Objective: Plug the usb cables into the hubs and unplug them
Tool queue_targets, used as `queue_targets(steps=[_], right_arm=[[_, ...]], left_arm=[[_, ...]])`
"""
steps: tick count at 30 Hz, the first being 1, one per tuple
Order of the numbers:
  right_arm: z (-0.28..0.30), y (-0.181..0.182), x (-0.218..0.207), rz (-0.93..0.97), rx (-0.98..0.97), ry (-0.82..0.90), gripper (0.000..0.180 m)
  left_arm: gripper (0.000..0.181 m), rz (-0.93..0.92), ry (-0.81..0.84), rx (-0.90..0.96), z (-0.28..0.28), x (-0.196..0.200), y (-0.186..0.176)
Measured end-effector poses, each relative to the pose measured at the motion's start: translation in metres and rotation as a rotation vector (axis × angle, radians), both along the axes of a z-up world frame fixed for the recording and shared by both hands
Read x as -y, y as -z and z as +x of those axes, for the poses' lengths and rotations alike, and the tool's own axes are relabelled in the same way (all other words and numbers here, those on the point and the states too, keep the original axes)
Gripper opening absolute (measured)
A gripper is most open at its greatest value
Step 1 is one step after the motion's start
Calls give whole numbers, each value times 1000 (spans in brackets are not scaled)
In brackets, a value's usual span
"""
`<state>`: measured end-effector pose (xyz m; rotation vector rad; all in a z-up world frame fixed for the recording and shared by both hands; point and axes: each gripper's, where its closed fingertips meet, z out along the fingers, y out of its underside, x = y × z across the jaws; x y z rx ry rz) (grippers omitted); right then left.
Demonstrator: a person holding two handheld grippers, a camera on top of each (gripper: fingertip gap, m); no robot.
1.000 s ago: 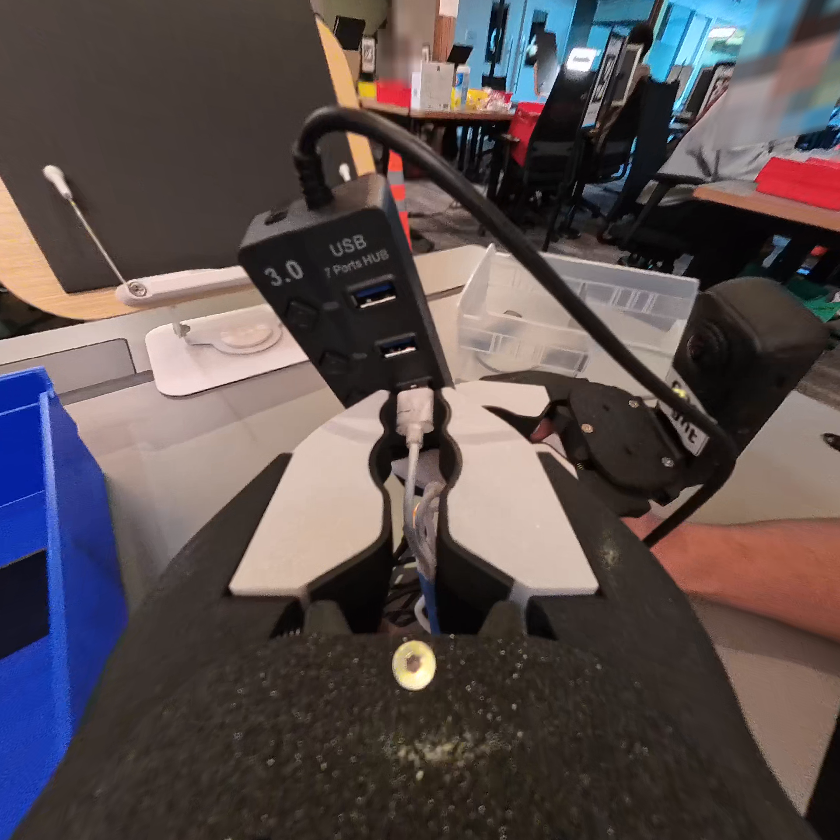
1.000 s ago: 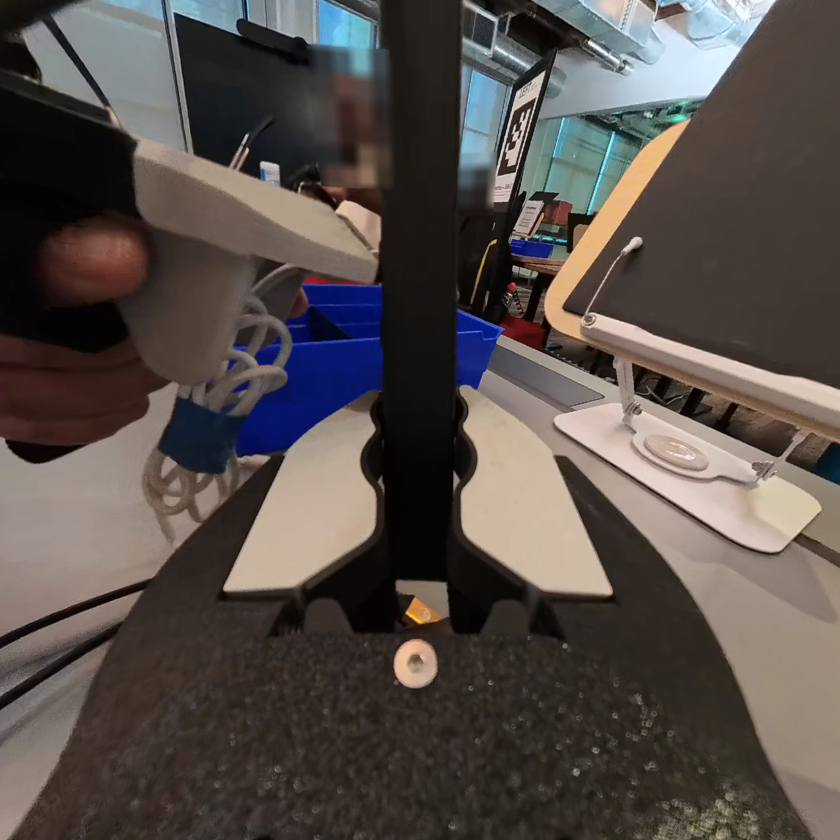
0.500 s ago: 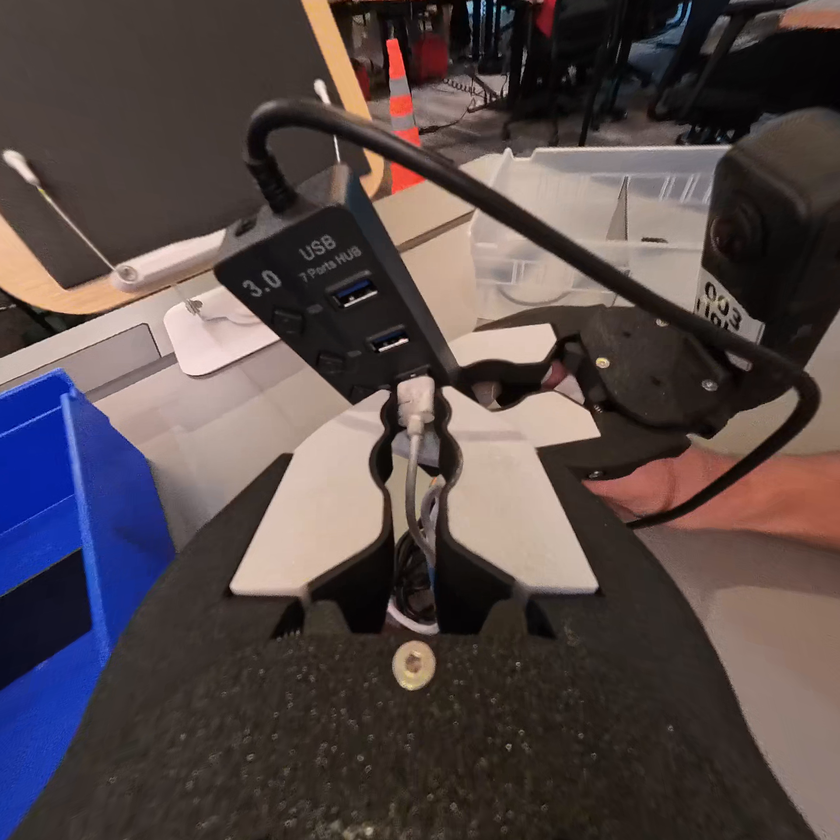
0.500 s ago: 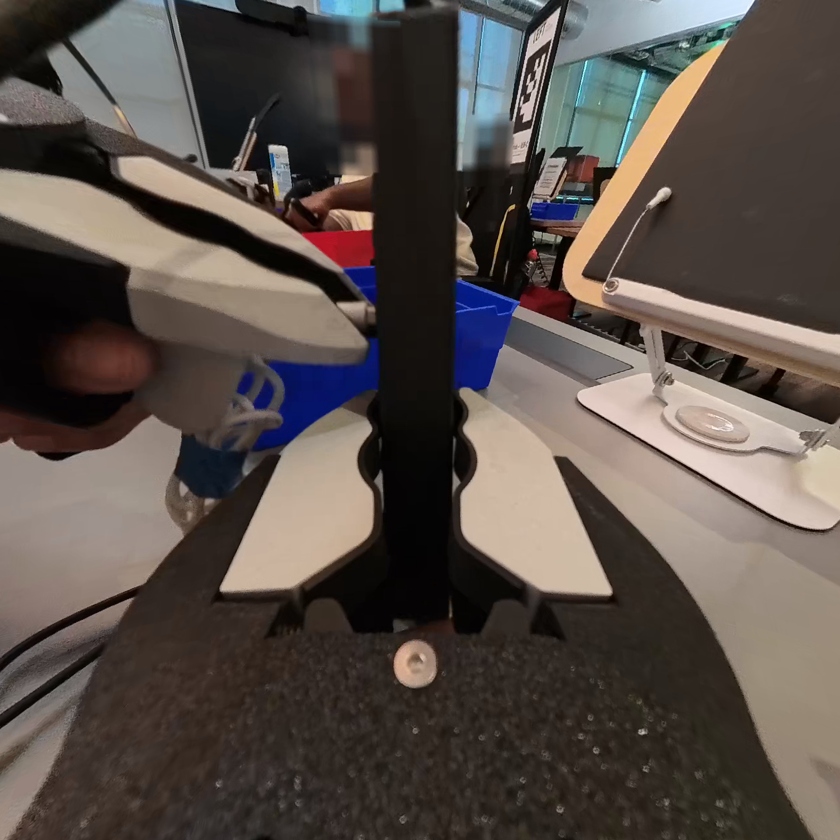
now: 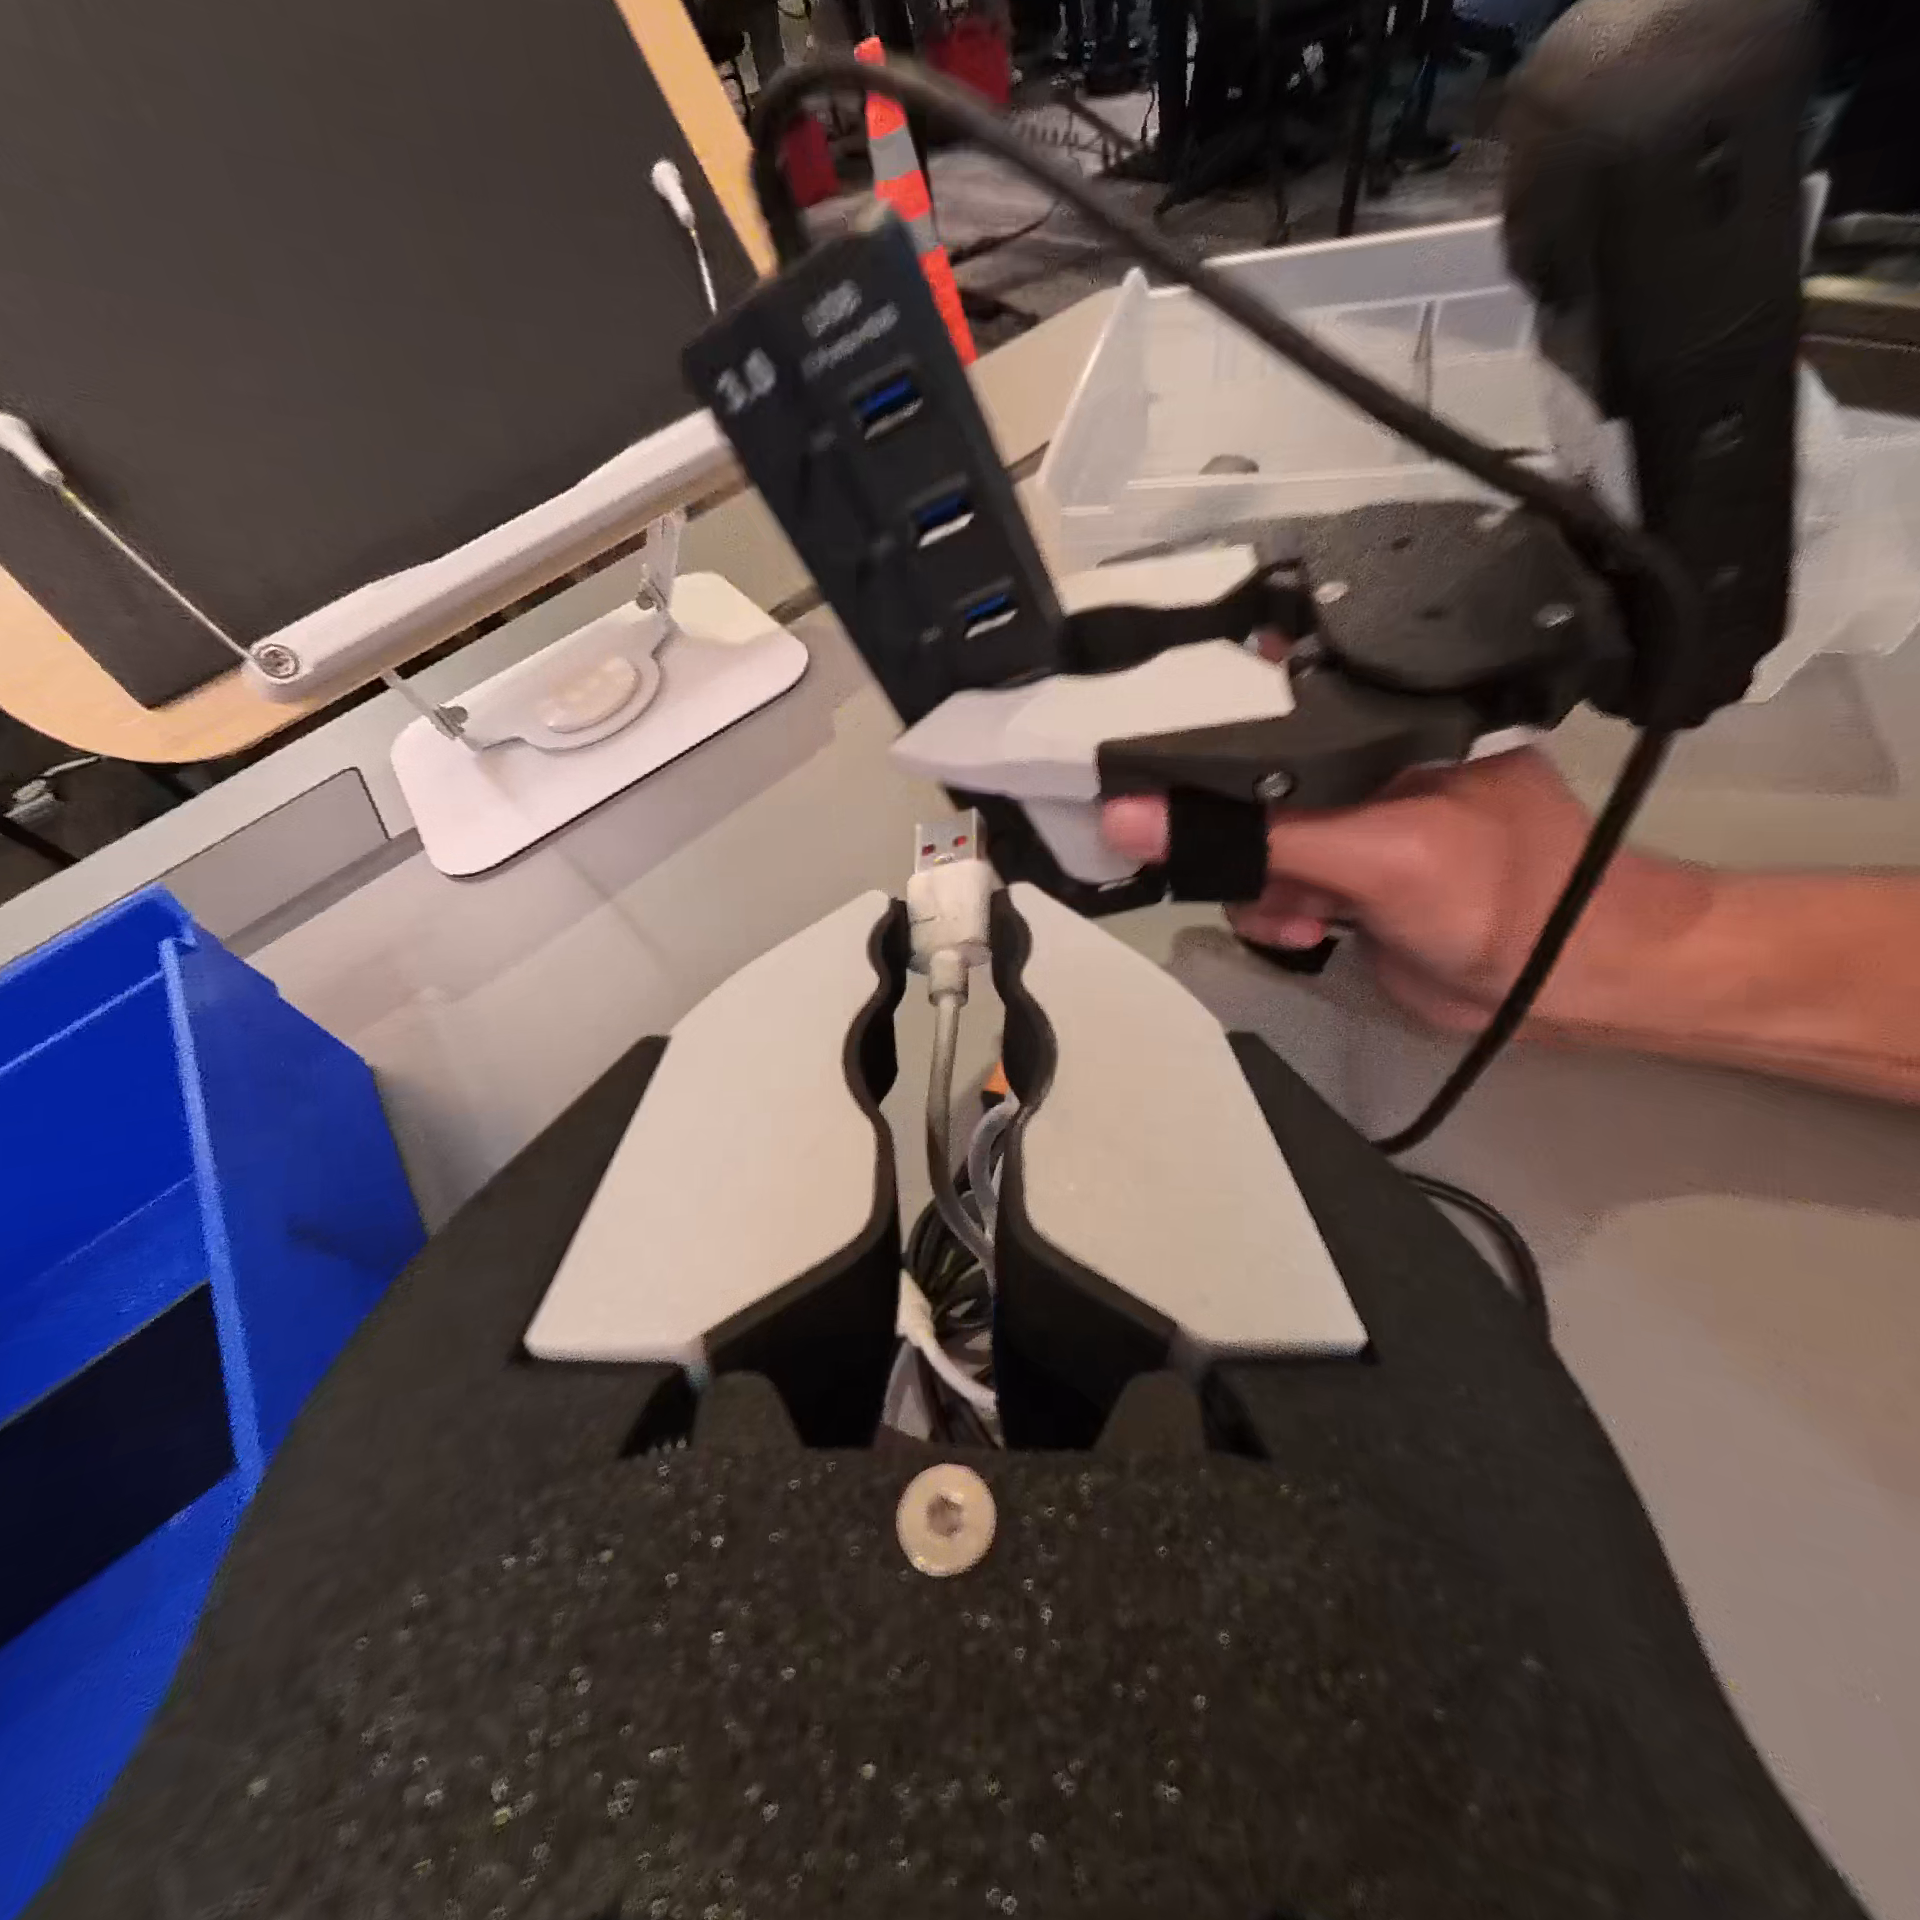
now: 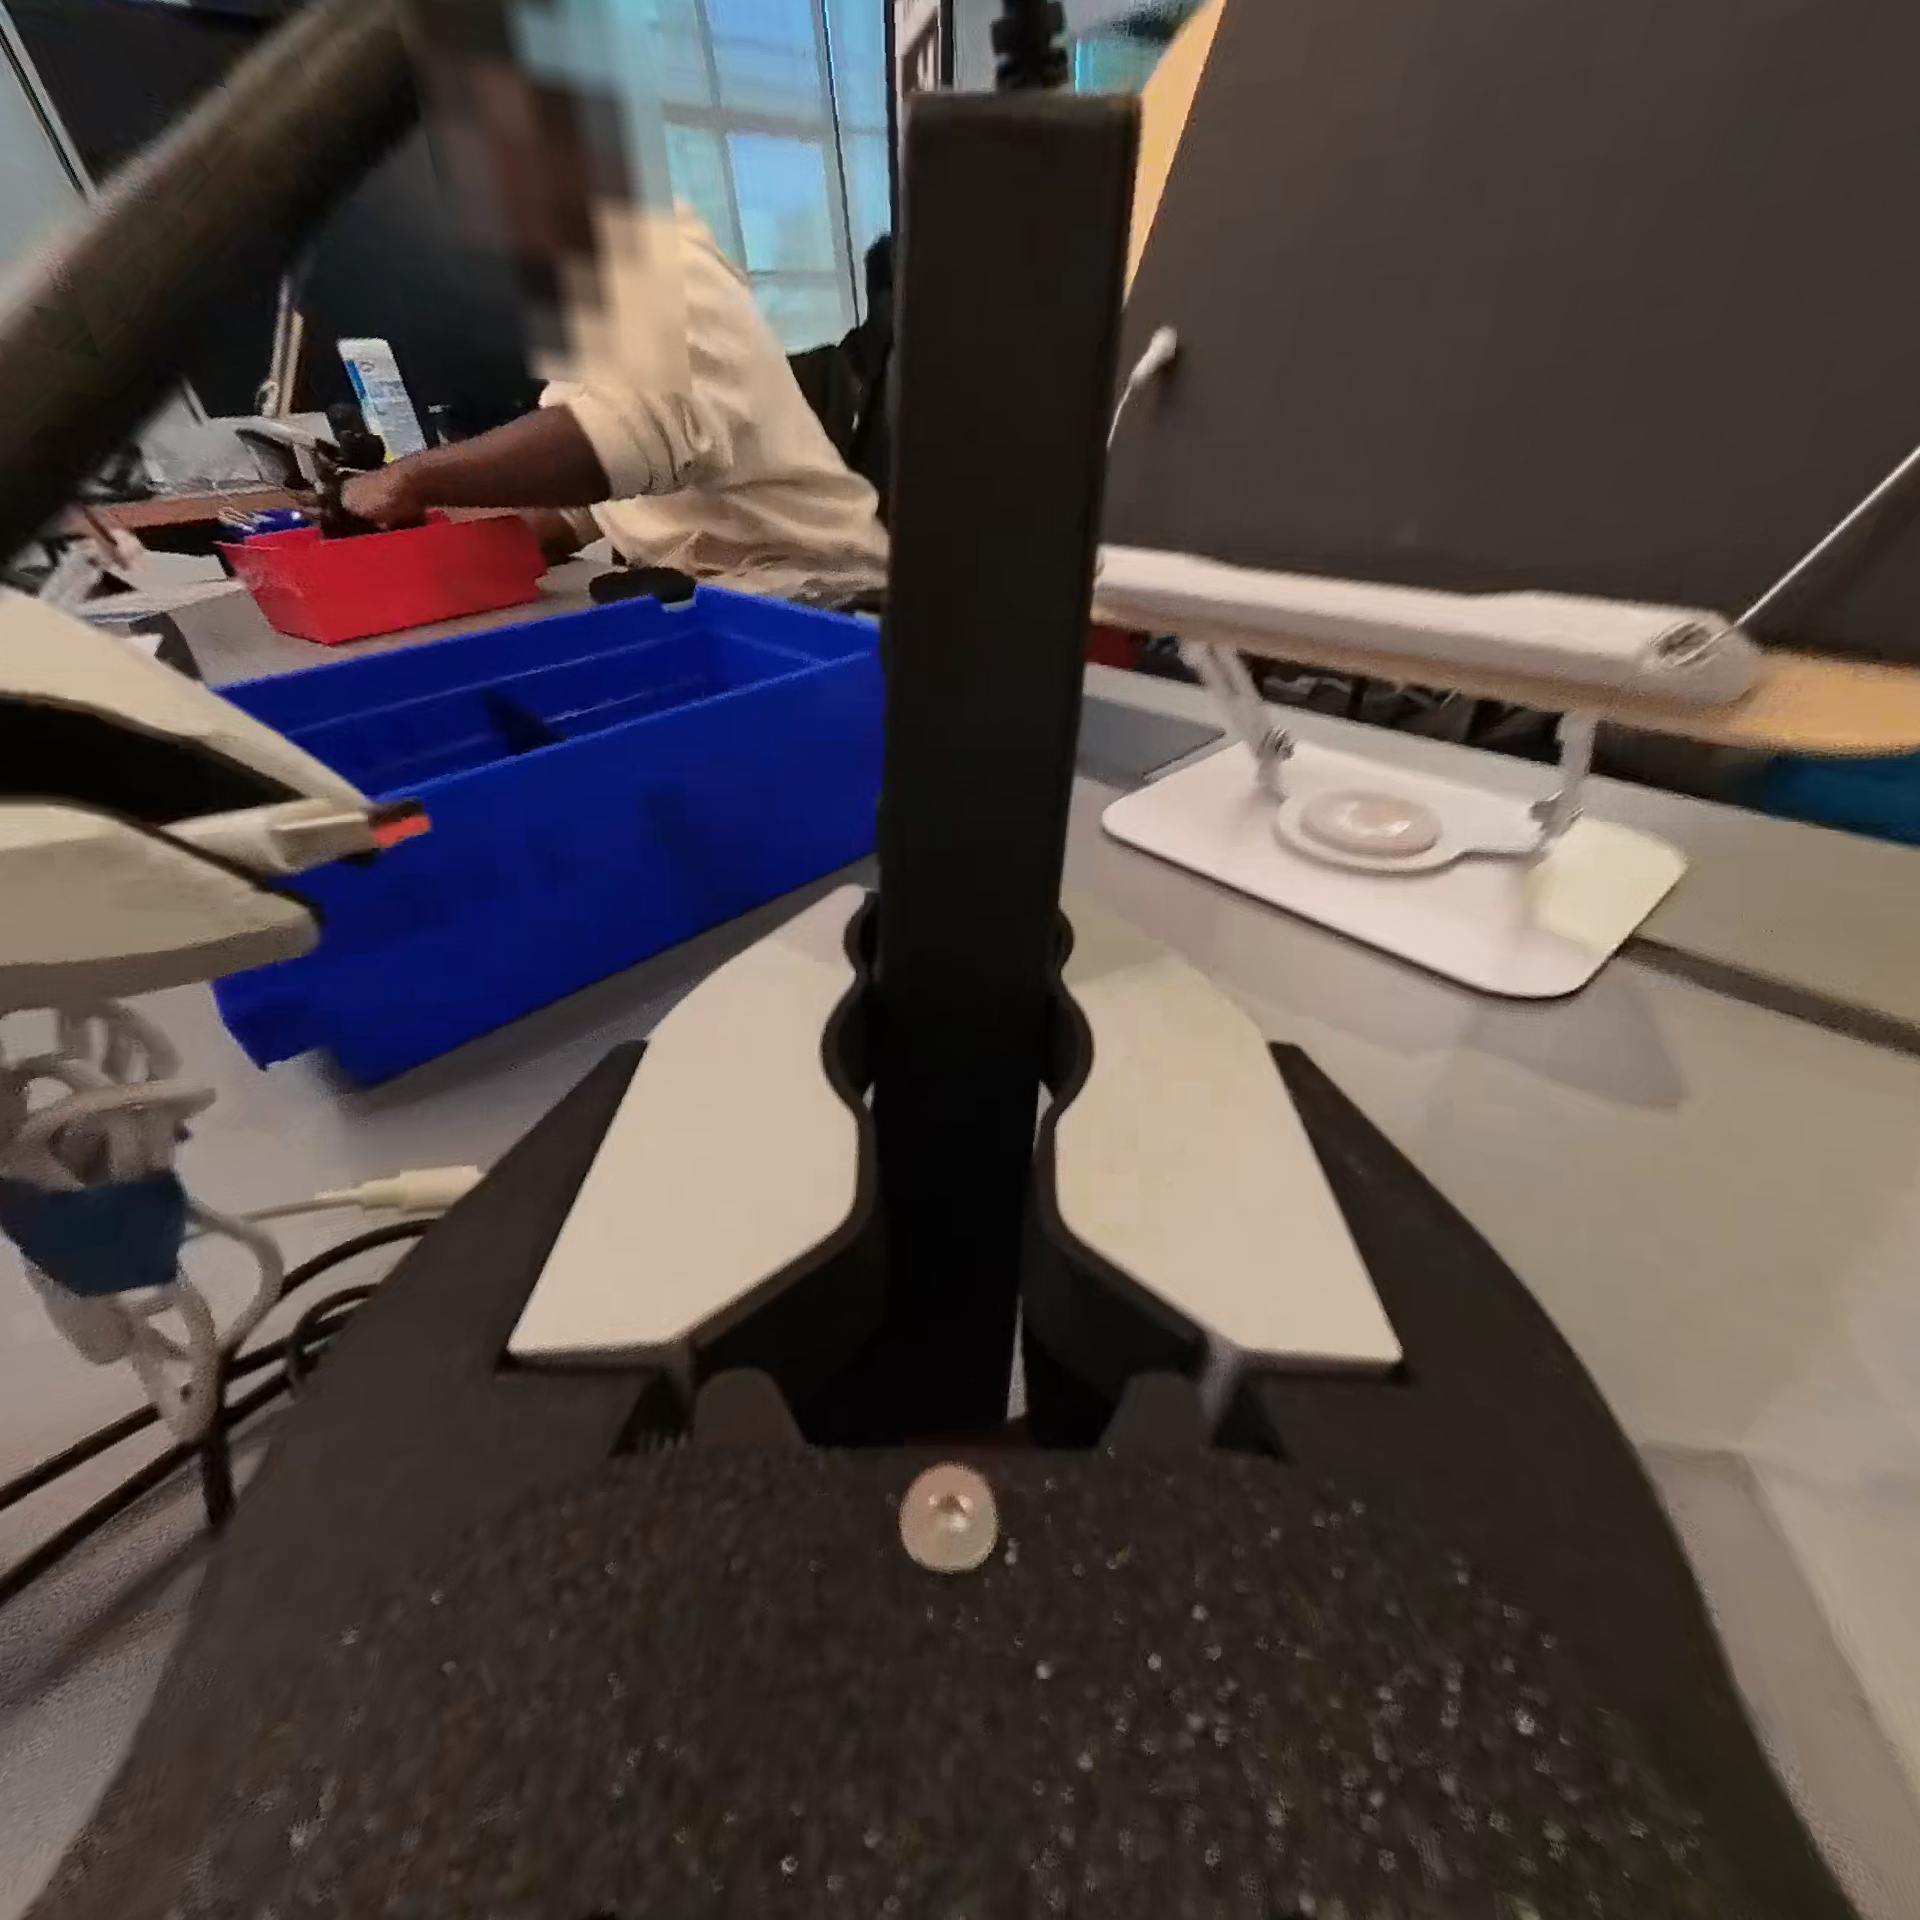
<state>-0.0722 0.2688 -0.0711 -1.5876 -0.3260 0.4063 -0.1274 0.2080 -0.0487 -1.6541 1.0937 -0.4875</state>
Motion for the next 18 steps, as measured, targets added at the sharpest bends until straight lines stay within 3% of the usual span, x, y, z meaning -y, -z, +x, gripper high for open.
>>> queue_targets(steps=[5,7,10,13,18], right_arm=[[16,-19,4,66,-13,20,27],[19,-25,6,83,-6,24,27],[28,-48,9,118,43,42,27],[50,-98,7,134,131,66,27],[97,-214,7,140,253,114,27]], left_arm=[[15,-191,58,-93,-5,1,36],[15,-328,149,-188,-5,18,62],[15,-386,249,-205,-7,44,73],[20,-349,213,-184,-18,46,75],[26,-305,160,-24,-40,49,55]])
